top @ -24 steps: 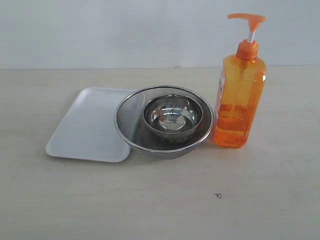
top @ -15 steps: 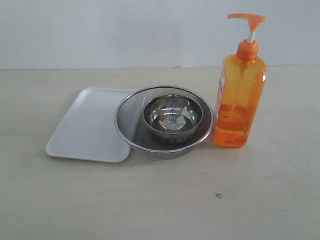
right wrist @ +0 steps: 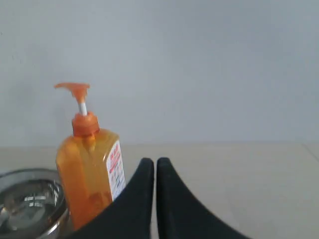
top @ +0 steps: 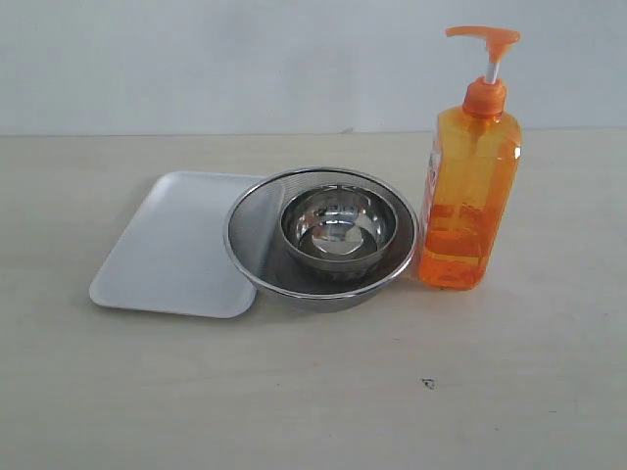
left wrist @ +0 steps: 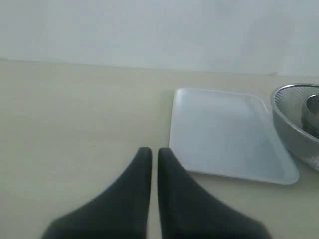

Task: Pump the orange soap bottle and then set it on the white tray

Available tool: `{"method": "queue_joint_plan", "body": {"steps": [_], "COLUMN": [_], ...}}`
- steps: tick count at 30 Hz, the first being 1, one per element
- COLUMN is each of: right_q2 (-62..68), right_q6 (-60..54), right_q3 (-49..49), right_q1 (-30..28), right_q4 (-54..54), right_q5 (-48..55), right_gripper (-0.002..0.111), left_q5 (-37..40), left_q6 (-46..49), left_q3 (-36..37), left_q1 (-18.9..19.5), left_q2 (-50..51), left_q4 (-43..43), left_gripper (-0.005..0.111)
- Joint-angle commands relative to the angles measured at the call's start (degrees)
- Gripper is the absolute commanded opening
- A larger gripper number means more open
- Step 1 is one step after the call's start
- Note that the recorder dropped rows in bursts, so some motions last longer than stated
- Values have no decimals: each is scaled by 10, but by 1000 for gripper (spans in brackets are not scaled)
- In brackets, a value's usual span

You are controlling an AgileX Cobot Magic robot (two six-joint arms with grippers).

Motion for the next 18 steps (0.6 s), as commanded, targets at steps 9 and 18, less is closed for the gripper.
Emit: {"method": "queue_joint_plan", "body": {"steps": [9, 18], "right_q2": [250, 288], "right_q6": [16, 10], "right_q3": [-58, -58], "right_q1": [-2, 85], "right_q4": [25, 60], "right_q5": [-43, -78], "right_gripper": [0, 0], "left_q5": [-1, -1], "left_q6": [2, 2], "left_q3": [2, 2], "left_q1": [1, 1], "left_q2": [-2, -2], "left_q4": [0, 0], "left_gripper": [5, 5]}}
